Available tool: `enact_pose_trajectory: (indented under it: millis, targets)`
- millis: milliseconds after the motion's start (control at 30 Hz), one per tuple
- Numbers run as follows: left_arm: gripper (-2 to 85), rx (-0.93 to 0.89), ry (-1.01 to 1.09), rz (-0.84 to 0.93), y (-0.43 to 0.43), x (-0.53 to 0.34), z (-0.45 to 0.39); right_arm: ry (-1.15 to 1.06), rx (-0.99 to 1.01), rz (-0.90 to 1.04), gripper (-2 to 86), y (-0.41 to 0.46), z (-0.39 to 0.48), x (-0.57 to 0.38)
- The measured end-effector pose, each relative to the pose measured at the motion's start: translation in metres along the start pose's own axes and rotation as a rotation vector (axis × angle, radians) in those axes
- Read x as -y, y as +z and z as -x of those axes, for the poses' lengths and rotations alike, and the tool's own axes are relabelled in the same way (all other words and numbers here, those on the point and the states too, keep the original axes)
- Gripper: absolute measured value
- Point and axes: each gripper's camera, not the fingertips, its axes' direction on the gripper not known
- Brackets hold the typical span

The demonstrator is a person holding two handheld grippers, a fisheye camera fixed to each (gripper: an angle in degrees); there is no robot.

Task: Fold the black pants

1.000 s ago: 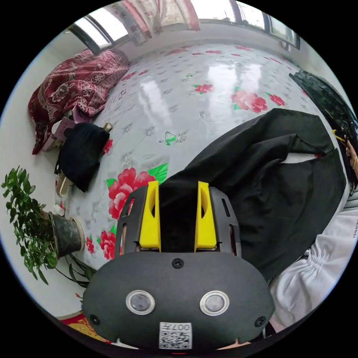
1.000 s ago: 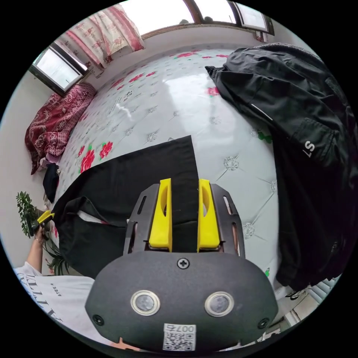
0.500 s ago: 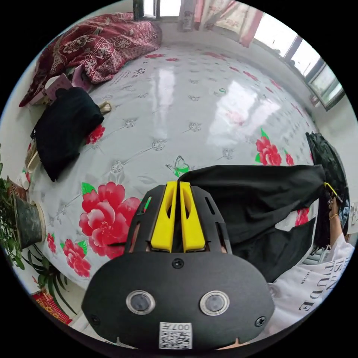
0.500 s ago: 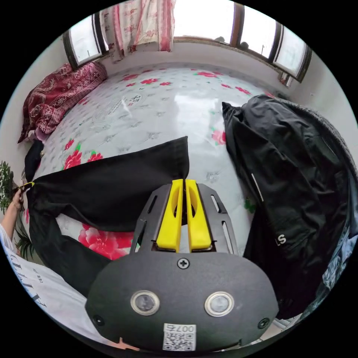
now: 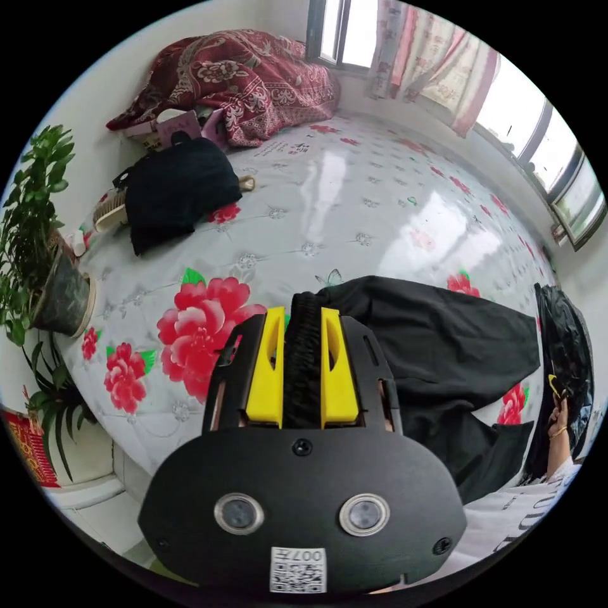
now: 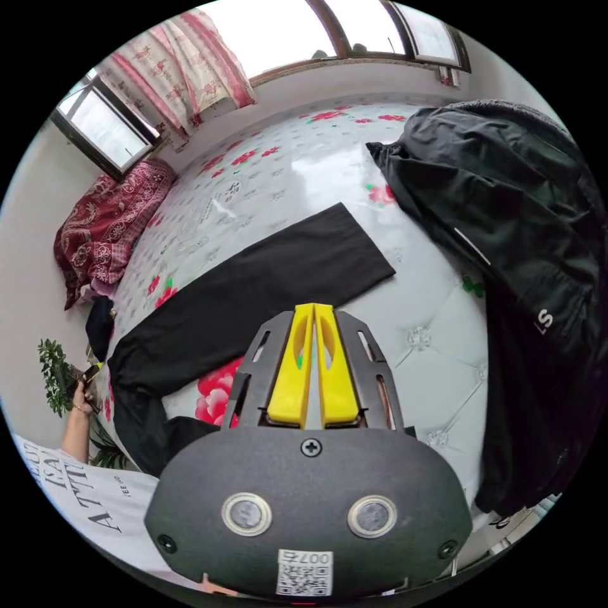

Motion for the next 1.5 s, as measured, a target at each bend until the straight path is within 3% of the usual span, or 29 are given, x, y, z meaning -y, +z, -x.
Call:
enact_pose_trajectory:
  millis: [267,533,633,700,933,1000,1033,1267,1367,1500]
  targets:
    - [11.9,-0.085,-0.334,0.110,-0.035,-0.166,0.084,0.129,0.027,0.124,3.9,-0.051,-0.044,-0.158]
    - [12.0,-0.122,-0.272,0.237,-0.004,-0.172,0.088,0.455,-0.057,0.063,8.9,-0.103,-0.121,-0.265]
    - [3.7,0.025,-0.177,0.259,-0.002,-0.164,0.078,0.441,-0.006,0.079,10.4,-0.090,-0.120,-0.282]
    - [0.8,-0.035,-0.118,0.247,-0.002,-0.162,0.076,0.424,0.008,0.061,10.7,-0.081,-0.115,-0.289]
    - [-0.9,-0.306,-0.256,0.098,-0.033,-0.186,0.127,0.227,-0.334,0.039,3.1,-0.060,-0.078,-0.292]
    - [-0.9,-0.336,-0.257,0.065,-0.046,-0.193,0.140,0.162,-0.272,0.058,1.3,-0.060,-0.079,-0.288]
    - [-0.9,-0.348,-0.247,0.047,-0.055,-0.196,0.148,0.162,-0.138,0.050,0.7,-0.068,-0.087,-0.285]
    - [-1.0,-0.500,-0.234,-0.057,-0.104,-0.213,0.186,0.326,0.394,-0.443,-0.2,-0.207,-0.150,-0.314]
    - [-1.0,-0.543,-0.200,-0.092,-0.121,-0.217,0.193,0.241,0.484,-0.588,-0.3,-0.266,-0.164,-0.323]
    - [-1.0,-0.569,-0.220,-0.057,-0.116,-0.220,0.199,0.186,0.474,-0.573,-0.3,-0.278,-0.168,-0.317]
